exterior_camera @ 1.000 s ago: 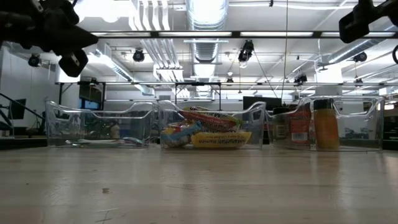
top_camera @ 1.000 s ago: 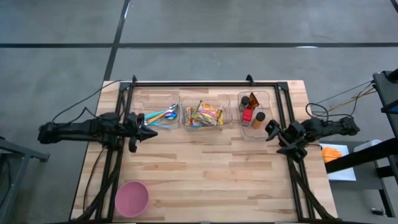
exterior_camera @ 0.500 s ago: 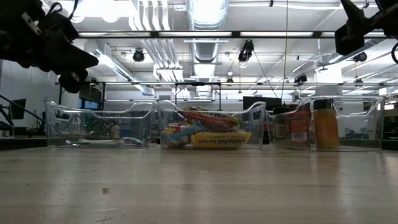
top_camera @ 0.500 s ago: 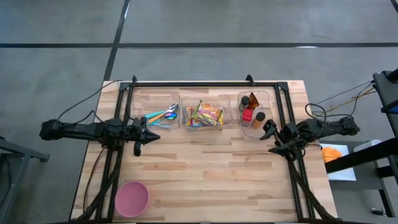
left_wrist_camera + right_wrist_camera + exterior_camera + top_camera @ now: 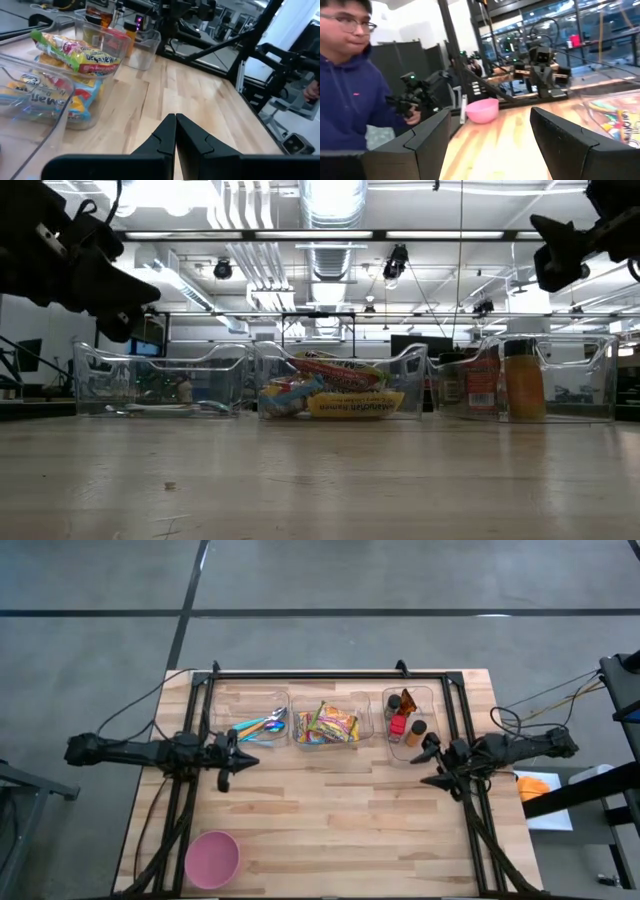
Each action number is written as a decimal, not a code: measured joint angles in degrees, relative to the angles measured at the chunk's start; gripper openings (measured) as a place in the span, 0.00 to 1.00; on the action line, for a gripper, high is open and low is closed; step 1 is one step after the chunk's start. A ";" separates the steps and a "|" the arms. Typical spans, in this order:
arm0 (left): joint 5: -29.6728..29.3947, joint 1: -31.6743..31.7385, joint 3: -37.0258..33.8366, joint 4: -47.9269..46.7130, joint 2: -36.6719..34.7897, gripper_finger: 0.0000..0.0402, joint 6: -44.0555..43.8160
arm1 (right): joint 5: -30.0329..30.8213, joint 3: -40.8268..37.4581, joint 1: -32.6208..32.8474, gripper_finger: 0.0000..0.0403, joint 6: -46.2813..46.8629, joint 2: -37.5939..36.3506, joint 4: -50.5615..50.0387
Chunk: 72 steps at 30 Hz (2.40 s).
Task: Pick & Place Food Item
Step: Return to Home Position
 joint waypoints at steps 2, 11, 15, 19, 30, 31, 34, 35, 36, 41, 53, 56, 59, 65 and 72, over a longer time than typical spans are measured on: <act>-0.82 0.00 -1.07 1.14 -0.02 0.05 0.14 | 1.01 0.00 0.00 0.66 -0.85 -0.10 -0.90; -5.70 0.07 -1.16 -0.44 0.04 0.05 0.38 | 1.22 -0.02 0.00 0.66 -7.45 -0.07 -3.79; -5.89 0.07 -1.18 -0.41 0.12 0.05 -3.35 | 1.22 -0.02 0.00 0.66 -7.68 -0.07 -3.74; -5.89 0.07 -1.18 -0.44 0.46 0.05 -1.74 | 1.22 -0.02 0.00 0.66 -7.59 -0.05 -3.77; -5.89 0.09 -1.22 -0.44 0.44 0.05 -1.64 | 1.20 -0.02 0.00 0.66 -7.24 -0.05 -4.08; -5.89 0.09 -1.22 -0.43 0.44 0.05 -1.64 | 1.20 -0.02 0.00 0.66 -7.26 -0.05 -4.12; -5.89 0.09 -1.22 -0.44 0.44 0.05 -1.64 | 1.19 -0.02 0.00 0.66 -7.21 -0.05 -4.19; -5.89 0.09 -1.22 -0.44 0.44 0.05 -1.64 | 1.18 -0.02 0.00 0.66 -7.23 -0.05 -4.19; -5.89 0.09 -1.22 -0.44 0.44 0.05 -1.64 | 1.18 -0.02 0.00 0.66 -7.27 -0.05 -4.19; -5.88 0.09 -1.24 -0.44 0.46 0.05 -1.64 | 1.17 -0.02 0.00 0.66 -7.24 -0.06 -4.17; -5.87 0.09 -1.27 -0.46 0.46 0.05 -1.64 | 1.16 -0.02 0.00 0.66 -7.17 -0.05 -4.16; -5.87 0.09 -1.27 -0.46 0.46 0.05 -1.64 | 1.14 -0.02 0.00 0.66 -7.22 -0.05 -4.15; -5.87 0.09 -1.27 -0.46 0.46 0.05 -1.64 | 1.13 -0.02 0.00 0.66 -7.21 -0.06 -4.14; -5.87 0.09 -1.27 -0.46 0.46 0.05 -1.64 | 1.13 -0.02 0.00 0.66 -7.22 -0.05 -4.14; -5.85 0.09 -1.29 -0.46 0.46 0.05 -1.64 | 1.13 -0.02 0.00 0.66 -7.13 -0.05 -4.14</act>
